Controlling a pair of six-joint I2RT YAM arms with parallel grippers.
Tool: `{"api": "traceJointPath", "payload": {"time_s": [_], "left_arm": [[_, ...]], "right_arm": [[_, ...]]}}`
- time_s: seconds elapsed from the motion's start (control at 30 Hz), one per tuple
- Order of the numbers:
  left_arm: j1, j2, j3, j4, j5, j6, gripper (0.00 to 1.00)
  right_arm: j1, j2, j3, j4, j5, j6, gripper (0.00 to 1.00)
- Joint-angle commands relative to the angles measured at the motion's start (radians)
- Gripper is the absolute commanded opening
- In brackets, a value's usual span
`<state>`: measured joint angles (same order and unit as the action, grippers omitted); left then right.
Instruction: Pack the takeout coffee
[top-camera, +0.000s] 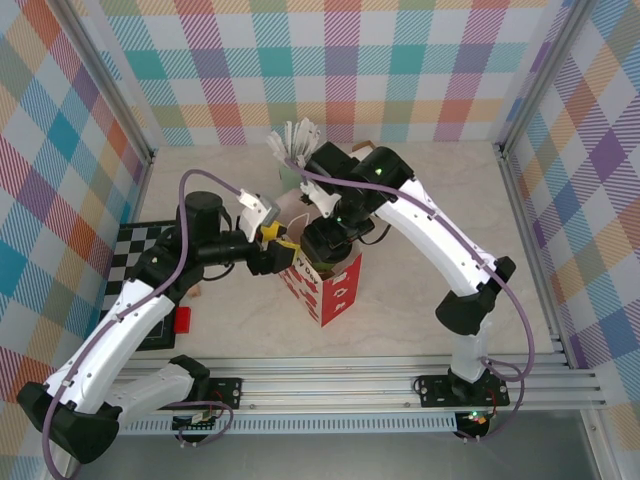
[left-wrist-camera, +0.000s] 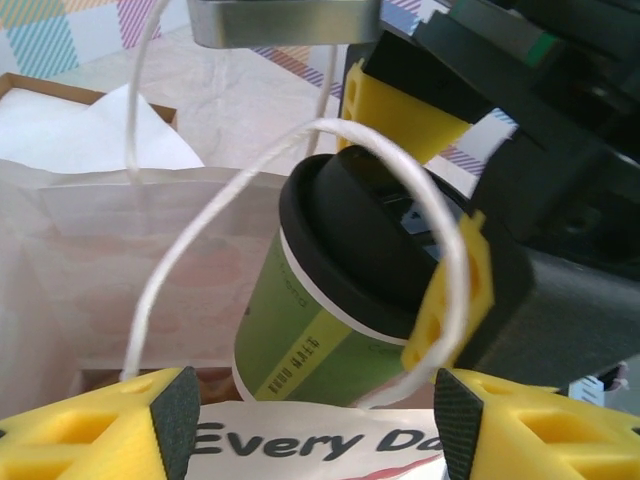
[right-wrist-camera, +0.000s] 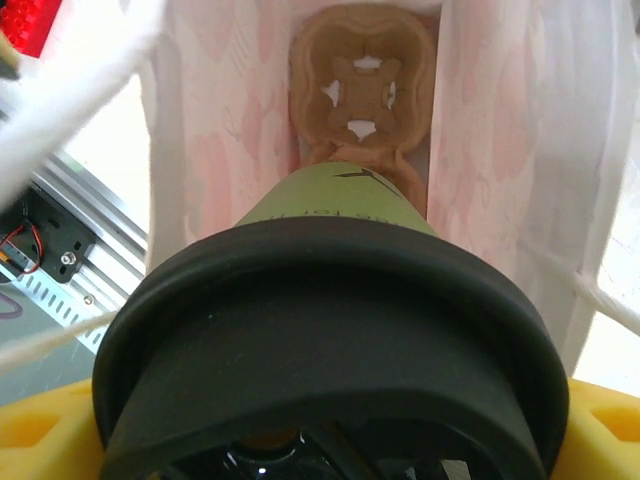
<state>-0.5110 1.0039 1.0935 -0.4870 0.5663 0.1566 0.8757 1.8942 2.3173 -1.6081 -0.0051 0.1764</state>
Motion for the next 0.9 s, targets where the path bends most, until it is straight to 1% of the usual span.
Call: {"api": "traceJointPath", "payload": {"time_s": [0.0, 0.03, 0.1, 0.17, 0.27, 0.3, 0.43, 0.5, 0.53, 0.57, 0.67, 0.8, 0.87], "left_arm": [[-0.030, -0.025, -0.007, 0.069, 0.038, -0.015, 0.66], [-0.033, -0.027, -0.007, 0.073, 0.037, -0.012, 0.66], [-0.034, -0.035, -0.007, 0.072, -0.001, -0.011, 0.67], [-0.034, -0.057, -0.003, 0.061, -0.081, -0.012, 0.70], [-0.020, -0.094, -0.003, 0.066, -0.202, -0.027, 0.71], [-0.012, -0.093, 0.010, 0.061, -0.190, -0.037, 0.72], [-0.011, -0.012, 0.109, 0.033, -0.020, -0.118, 0.72], [-0.038, 0.032, 0.144, 0.004, -0.037, -0.148, 0.72], [-0.051, 0.046, 0.151, -0.006, -0.067, -0.155, 0.72], [-0.061, 0.055, 0.154, -0.007, -0.104, -0.168, 0.69], [-0.064, 0.069, 0.164, -0.016, -0.168, -0.188, 0.61], [-0.066, 0.084, 0.178, -0.026, -0.169, -0.212, 0.57], [-0.067, 0.097, 0.185, -0.030, -0.185, -0.239, 0.51]], "right_arm": [[-0.016, -0.063, -0.035, 0.013, -0.036, 0.023, 0.50], [-0.018, -0.071, -0.042, 0.021, -0.040, 0.023, 0.50], [-0.024, -0.090, -0.058, 0.038, -0.054, 0.020, 0.50], [-0.027, -0.104, -0.074, 0.048, -0.060, 0.015, 0.50], [-0.027, -0.097, -0.079, 0.049, -0.062, 0.009, 0.50], [-0.027, -0.094, -0.079, 0.052, -0.064, 0.009, 0.50], [-0.027, -0.066, -0.055, 0.047, -0.053, 0.011, 0.50], [-0.027, -0.061, -0.060, 0.044, -0.049, 0.009, 0.50], [-0.027, -0.061, -0.066, 0.043, -0.044, 0.008, 0.50], [-0.027, -0.063, -0.072, 0.043, -0.038, 0.008, 0.50], [-0.027, -0.074, -0.097, 0.055, -0.038, 0.008, 0.50], [-0.027, -0.084, -0.117, 0.071, -0.045, 0.009, 0.50], [-0.026, -0.084, -0.123, 0.079, -0.055, 0.009, 0.50]]}}
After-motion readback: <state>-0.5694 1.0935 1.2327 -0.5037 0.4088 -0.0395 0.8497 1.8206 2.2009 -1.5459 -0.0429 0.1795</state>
